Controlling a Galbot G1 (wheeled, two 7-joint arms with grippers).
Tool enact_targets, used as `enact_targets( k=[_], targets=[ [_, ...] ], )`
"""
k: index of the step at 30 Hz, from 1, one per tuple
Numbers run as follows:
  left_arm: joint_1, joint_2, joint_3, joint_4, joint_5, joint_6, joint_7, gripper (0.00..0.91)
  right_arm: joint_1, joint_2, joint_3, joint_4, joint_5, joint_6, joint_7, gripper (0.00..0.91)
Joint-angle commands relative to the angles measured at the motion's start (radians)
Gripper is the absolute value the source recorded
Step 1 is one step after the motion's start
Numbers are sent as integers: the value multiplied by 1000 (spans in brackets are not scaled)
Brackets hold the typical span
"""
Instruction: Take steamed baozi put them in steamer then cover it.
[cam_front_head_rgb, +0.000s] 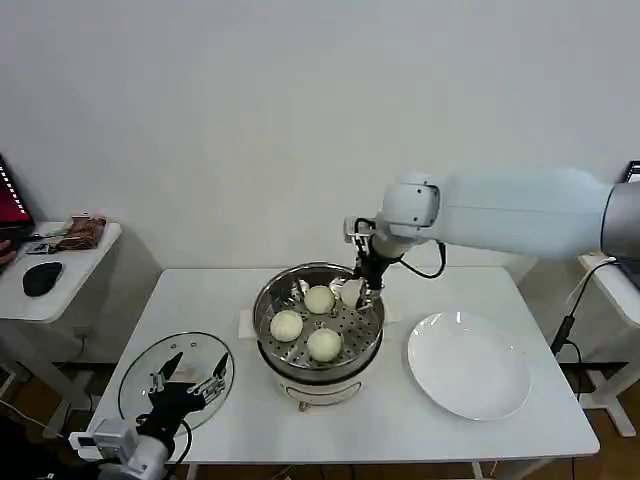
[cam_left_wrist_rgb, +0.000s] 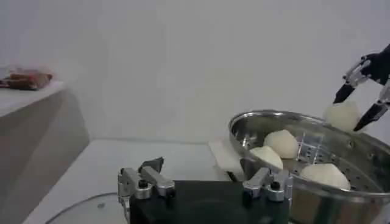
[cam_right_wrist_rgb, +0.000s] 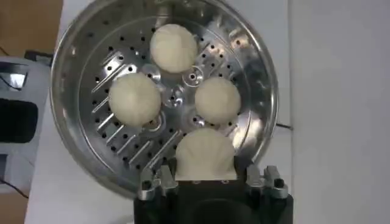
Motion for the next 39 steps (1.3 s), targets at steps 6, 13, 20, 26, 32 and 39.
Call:
enact_targets(
  k=[6,13,20,26,32,39],
  targets=[
    [1,-2,1,-1,0,0,0,907,-83,17,34,-3,-10,-39,39,635],
    [4,-1,-1,0,0,0,0,907,-116,14,44,-2,-27,-53,44,635],
    [4,-1,-2,1,-1,0,0,907,-148,12,58,-15,-48,-63,54,635],
    [7,-3,-9,2,-2,0,-1,907,-168,9,70,-19,-63,-78,73,665],
    [10,-3,-15,-1,-6,0,-2,907,-174,3,84,-15,-66,-85,74,907],
    [7,-8,-10,-3,-5,2,-3,907,-124,-63,142,20,-70,-86,62,907]
  ],
)
